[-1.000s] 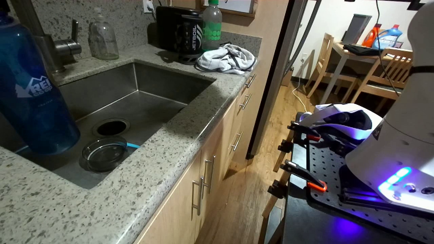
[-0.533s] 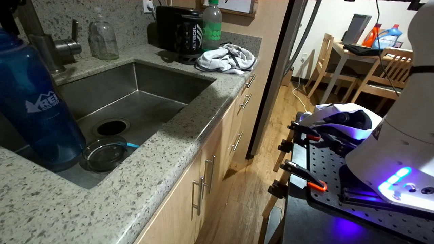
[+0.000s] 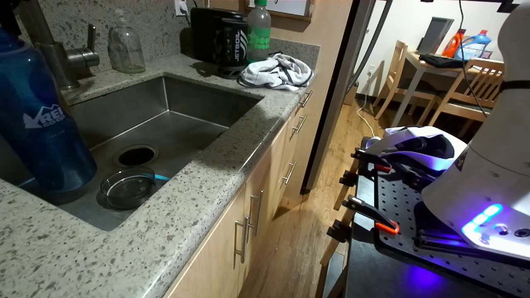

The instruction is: Put the blue bottle, the black mug, and the green bottle in the sink

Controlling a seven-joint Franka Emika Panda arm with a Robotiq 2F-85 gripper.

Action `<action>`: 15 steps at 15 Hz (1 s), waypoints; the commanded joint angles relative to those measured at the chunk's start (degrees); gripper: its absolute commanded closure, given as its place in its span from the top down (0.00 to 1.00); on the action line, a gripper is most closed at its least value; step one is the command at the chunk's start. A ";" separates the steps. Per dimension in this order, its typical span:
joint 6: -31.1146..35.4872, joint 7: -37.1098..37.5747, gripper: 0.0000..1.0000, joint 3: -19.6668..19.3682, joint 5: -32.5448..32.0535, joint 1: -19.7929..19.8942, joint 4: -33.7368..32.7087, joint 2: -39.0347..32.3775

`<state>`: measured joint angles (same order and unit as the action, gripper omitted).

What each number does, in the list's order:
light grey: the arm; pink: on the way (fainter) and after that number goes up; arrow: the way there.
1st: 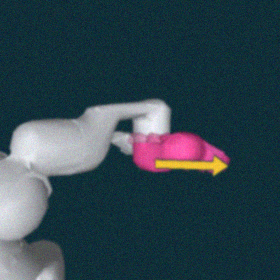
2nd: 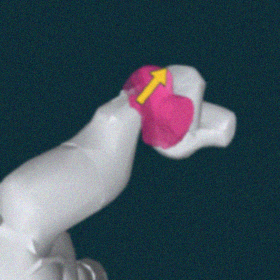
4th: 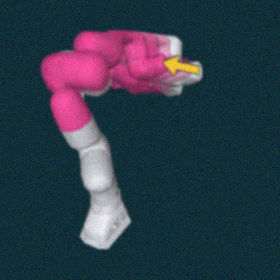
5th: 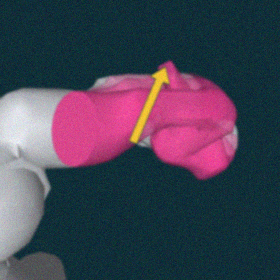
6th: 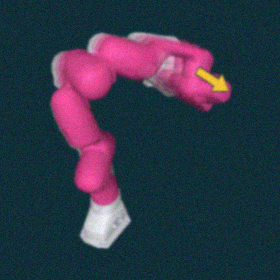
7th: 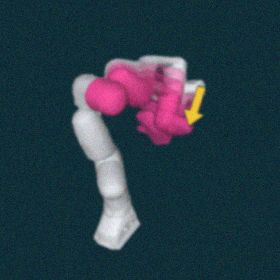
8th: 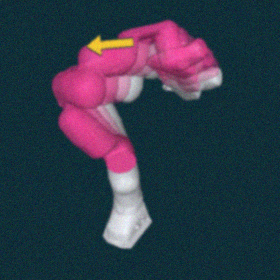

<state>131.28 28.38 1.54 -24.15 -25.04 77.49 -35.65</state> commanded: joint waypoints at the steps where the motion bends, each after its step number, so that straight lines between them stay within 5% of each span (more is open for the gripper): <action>1: -0.16 -2.09 0.50 0.41 3.81 0.53 -3.12 -1.99; 15: -1.83 -1.82 0.50 -0.63 6.35 0.63 -4.92 -4.04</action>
<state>131.20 27.97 1.53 -18.98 -24.04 74.48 -38.98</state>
